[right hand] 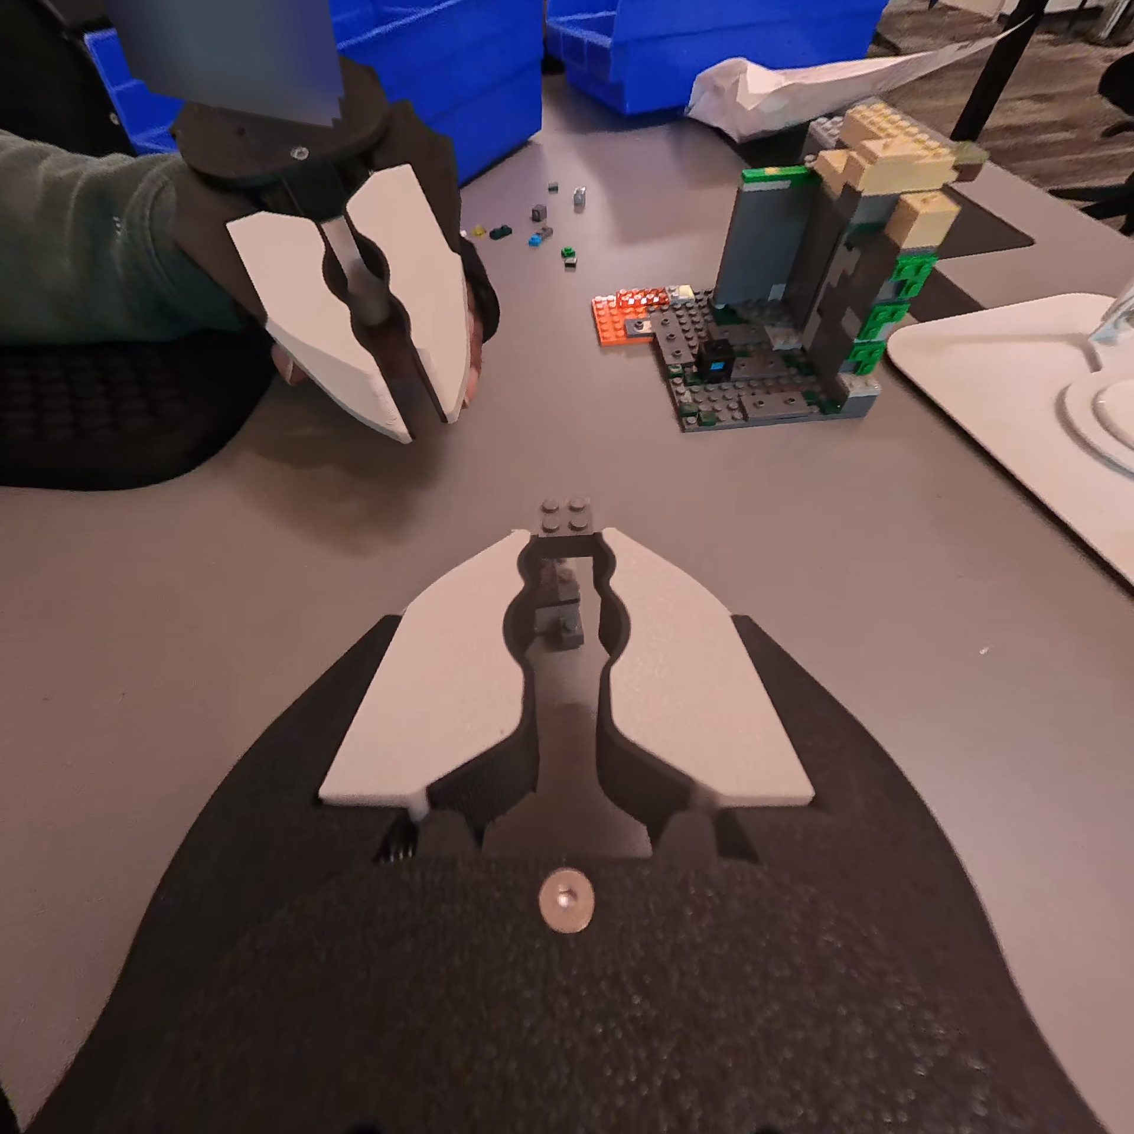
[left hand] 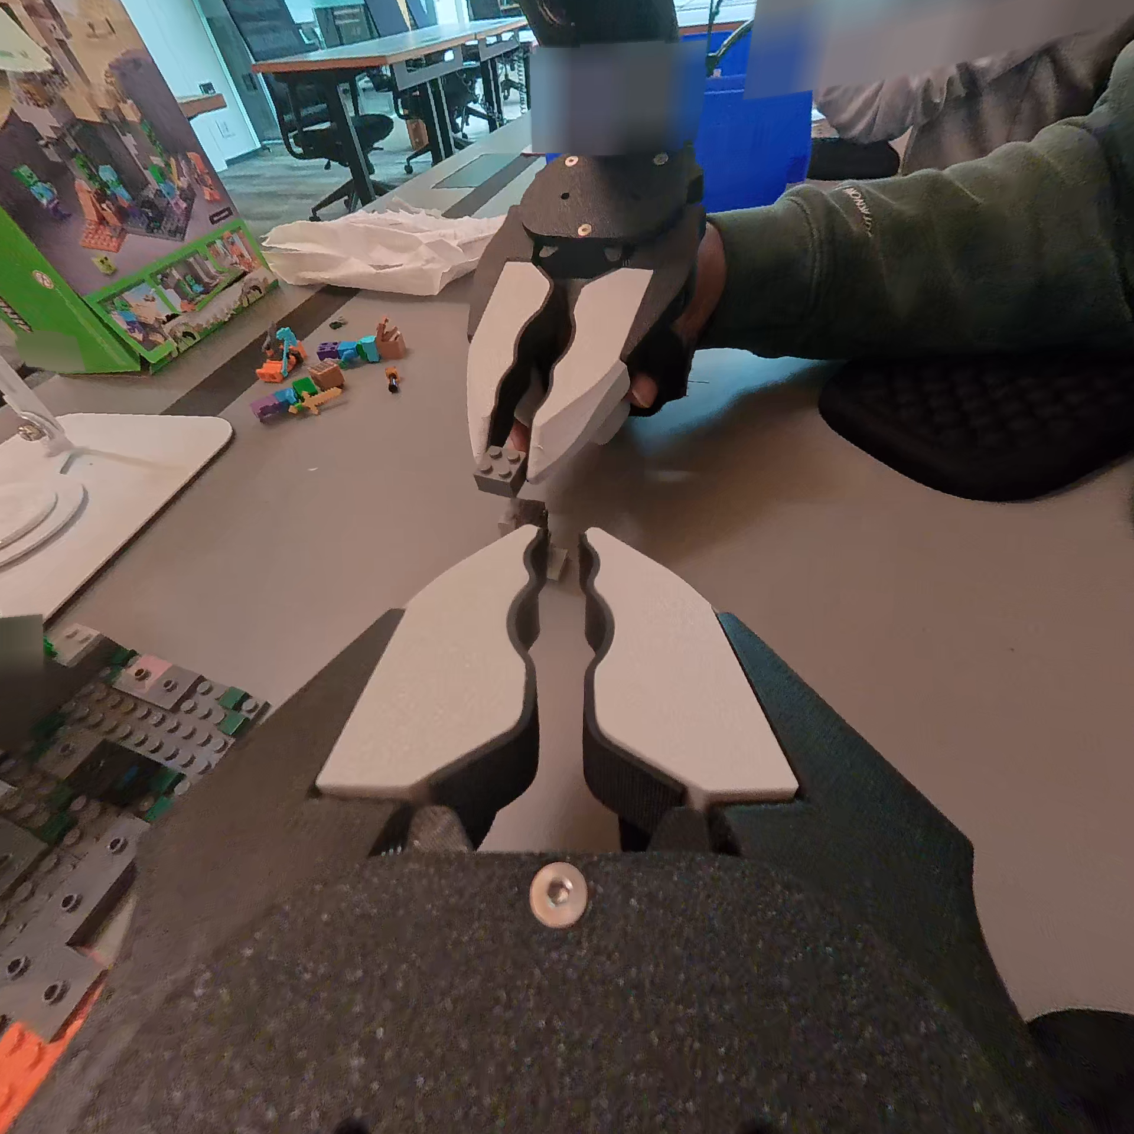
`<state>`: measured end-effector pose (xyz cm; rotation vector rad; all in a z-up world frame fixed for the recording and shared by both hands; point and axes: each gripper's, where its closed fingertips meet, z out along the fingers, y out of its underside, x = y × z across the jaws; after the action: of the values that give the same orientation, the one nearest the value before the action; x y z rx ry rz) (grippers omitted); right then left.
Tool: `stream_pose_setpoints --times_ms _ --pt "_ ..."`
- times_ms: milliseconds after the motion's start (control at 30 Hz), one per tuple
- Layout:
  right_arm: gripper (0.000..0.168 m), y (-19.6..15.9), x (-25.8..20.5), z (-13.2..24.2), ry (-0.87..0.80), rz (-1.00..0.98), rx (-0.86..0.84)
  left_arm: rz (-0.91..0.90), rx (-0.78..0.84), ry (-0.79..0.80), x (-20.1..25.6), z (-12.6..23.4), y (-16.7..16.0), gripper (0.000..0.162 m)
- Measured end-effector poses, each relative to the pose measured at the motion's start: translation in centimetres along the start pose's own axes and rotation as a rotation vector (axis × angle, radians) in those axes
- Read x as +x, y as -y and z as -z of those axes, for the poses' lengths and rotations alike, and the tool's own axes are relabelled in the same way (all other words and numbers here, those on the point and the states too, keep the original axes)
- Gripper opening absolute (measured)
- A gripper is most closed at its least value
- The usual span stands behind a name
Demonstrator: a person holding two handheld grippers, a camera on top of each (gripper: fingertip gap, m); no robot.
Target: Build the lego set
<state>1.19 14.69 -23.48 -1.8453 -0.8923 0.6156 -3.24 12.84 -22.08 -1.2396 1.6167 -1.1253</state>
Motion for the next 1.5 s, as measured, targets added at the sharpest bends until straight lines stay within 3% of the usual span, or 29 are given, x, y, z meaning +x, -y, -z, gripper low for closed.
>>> stream_pose_setpoints --times_ms 1500 --pt "0.021 -1.5 -0.5 -0.4 0.03 -0.002 -0.077 -0.002 -0.031 -0.03 0.5 -0.4 -0.7 0.008"
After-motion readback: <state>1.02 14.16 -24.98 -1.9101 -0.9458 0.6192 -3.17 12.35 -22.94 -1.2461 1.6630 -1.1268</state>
